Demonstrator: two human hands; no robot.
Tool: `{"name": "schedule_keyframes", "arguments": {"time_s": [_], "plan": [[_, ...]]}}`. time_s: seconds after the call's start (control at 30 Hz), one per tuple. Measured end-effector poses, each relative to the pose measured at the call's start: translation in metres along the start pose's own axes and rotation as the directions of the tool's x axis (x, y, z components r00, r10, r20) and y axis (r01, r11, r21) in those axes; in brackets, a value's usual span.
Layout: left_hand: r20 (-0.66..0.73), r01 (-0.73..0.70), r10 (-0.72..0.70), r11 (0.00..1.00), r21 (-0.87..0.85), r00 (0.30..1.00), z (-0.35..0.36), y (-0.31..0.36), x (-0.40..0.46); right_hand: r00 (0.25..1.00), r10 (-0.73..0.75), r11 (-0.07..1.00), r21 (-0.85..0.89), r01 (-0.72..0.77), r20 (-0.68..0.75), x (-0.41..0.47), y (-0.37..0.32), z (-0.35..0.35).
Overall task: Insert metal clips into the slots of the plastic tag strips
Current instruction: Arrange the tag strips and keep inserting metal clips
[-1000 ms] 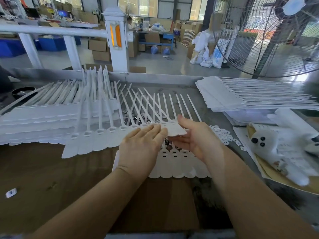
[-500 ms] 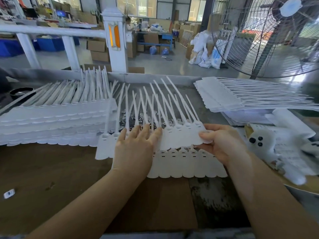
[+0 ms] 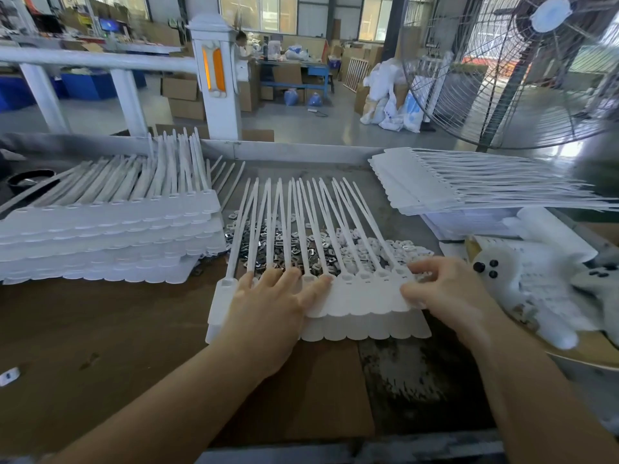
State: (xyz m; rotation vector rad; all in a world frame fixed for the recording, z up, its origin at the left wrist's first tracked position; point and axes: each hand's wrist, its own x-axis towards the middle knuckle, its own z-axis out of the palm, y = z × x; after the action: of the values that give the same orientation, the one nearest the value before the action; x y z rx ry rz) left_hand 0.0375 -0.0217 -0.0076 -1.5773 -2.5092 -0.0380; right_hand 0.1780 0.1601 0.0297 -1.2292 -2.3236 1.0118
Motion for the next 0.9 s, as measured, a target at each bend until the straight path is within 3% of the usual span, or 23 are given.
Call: {"name": "schedule_keyframes", "arguments": {"time_s": [0.23,0.43,0.7,0.8,0.9], "plan": [[0.046,0.020,-0.017,0.998,-0.065,0.999,-0.003,-0.001,-0.004,0.986,-0.148,0.933,-0.341,0.115,-0.073,-0.001,-0.011,0.010],[0.078,0.019,-0.012,0.996,-0.082,0.997,-0.003,-0.002,-0.002,0.922,-0.357,0.892,-0.348,0.288,-0.152,-0.002,-0.028,0.035],[0.086,0.057,-0.047,0.990,-0.129,0.995,0.001,0.003,-0.005,0.856,-0.515,0.806,-0.363,0.468,-0.040,0.006,-0.048,0.080],[0.154,0.076,-0.047,0.978,-0.193,0.987,-0.001,0.001,-0.008,0.847,-0.530,0.794,-0.381,0.474,-0.049,0.008,-0.044,0.089],[0.153,0.133,-0.076,0.906,-0.402,0.985,-0.010,-0.004,-0.006,0.829,-0.554,0.777,-0.407,0.480,-0.079,0.009,-0.042,0.093]]}}
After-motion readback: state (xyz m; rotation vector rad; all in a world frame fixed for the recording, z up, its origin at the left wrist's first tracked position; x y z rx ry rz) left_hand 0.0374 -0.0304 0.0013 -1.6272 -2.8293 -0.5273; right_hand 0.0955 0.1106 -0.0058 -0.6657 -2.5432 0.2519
